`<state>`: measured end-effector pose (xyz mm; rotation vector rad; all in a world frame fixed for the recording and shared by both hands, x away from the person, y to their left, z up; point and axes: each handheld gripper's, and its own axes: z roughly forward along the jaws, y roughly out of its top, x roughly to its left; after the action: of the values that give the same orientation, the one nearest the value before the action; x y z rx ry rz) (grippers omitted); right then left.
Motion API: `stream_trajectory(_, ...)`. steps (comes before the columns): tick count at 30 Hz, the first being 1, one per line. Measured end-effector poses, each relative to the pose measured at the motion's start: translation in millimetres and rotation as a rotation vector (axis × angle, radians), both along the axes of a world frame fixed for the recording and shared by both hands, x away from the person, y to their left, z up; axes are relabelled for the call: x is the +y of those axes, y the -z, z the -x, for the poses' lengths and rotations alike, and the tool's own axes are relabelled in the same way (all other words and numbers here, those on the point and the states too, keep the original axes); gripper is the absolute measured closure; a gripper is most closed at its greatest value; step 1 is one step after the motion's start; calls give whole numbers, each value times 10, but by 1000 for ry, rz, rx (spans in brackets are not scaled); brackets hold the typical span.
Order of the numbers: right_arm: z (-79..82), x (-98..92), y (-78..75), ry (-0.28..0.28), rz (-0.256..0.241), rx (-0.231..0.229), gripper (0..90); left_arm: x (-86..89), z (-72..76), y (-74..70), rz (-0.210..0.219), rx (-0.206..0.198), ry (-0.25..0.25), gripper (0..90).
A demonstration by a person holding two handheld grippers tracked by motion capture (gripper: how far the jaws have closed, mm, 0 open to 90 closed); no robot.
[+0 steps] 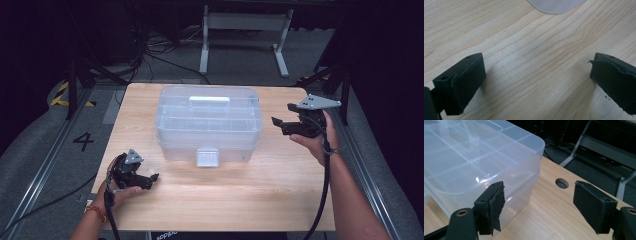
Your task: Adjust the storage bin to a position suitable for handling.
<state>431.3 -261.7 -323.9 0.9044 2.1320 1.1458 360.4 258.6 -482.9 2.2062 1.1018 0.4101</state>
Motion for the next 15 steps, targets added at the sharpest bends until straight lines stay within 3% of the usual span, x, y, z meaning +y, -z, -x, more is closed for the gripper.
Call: stream_trajectory(15, -93, 297, -65, -42, 21, -13, 262, -1, 1, 1, 1, 0, -1, 7)
